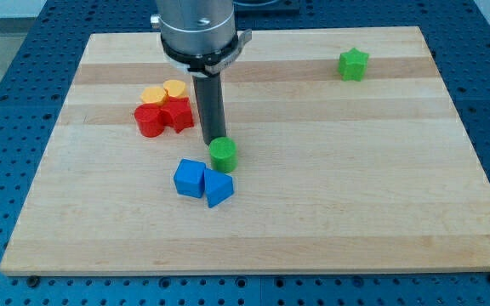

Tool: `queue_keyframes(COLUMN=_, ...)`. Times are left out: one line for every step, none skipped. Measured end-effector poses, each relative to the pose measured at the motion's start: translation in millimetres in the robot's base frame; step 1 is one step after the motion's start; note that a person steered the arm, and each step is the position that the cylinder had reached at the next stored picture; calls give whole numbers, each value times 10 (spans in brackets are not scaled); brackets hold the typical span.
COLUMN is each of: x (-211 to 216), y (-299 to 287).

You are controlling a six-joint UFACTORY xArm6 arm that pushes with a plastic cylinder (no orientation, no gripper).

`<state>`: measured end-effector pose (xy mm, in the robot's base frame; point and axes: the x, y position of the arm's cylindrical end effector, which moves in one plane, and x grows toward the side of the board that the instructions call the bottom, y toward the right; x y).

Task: Move the arm to the top right corner

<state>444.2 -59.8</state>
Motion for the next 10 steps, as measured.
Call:
queue_keyframes(x=52, y=0)
queue_keyframes(x=36, y=51)
queue_keyframes(x=-259, y=482)
queue_keyframes(x=-611, y=1198)
queue_keyframes(x=-654, y=2048)
queue_keyframes(x=-731, y=2861)
queue_keyframes(x=-1293, y=3437)
queue_keyframes(x=-1898, y=3529)
queue_keyframes(x=-2075, y=3268)
queue_keyframes(x=-1906, y=3044)
